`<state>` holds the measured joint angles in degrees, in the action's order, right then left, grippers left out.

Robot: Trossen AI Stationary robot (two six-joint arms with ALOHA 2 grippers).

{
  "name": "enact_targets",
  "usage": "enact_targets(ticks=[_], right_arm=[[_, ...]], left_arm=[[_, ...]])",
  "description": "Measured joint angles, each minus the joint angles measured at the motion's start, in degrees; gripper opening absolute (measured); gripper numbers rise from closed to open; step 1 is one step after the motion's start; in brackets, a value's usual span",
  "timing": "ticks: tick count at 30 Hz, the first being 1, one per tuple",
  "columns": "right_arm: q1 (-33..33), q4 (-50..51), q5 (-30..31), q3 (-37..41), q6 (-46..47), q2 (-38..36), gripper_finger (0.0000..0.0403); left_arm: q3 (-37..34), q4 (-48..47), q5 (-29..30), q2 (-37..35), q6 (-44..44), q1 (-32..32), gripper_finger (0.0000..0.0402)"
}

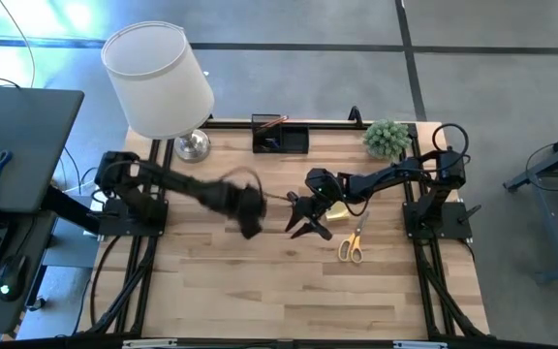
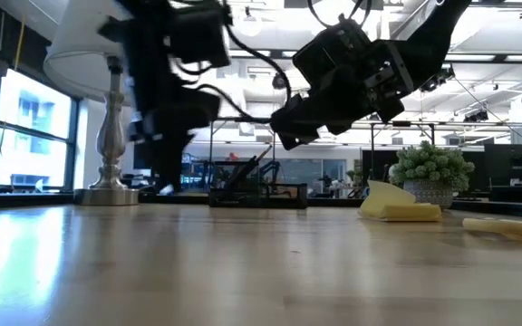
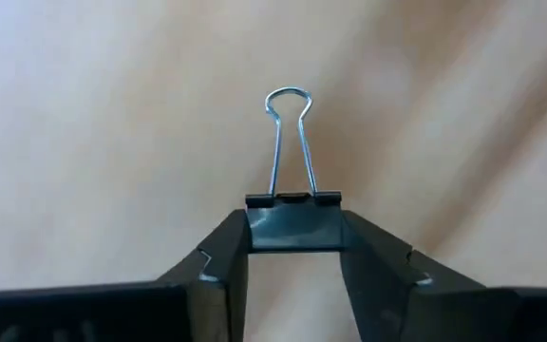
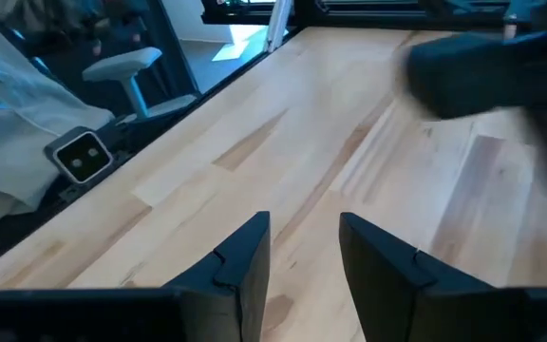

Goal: Pick and place office supplies into organizer
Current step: Put the black binder clip into the black desk organizer

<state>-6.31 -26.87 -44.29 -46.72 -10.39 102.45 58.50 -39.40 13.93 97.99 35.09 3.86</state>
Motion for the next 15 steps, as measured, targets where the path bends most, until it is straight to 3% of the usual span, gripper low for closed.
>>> enact_targets(ticks=[4, 9, 15], right_arm=[[-0.06, 0.25, 1.55, 0.00, -0.54, 0.00, 0.0124], [-0.02, 0.55, 3.90, 0.00, -1.22, 0.00, 0.0124], [-0.19, 0.52, 4.85, 0.00, -1.22, 0.00, 0.0124]], left_arm=[[4.48, 0.51, 2.62, -1.16, -18.64, 9.05, 0.0138], [9.75, 6.38, 9.49, -1.20, -39.83, 18.02, 0.0134], [10.18, 16.61, 2.41, -1.09, -51.26, 27.64, 0.0121]])
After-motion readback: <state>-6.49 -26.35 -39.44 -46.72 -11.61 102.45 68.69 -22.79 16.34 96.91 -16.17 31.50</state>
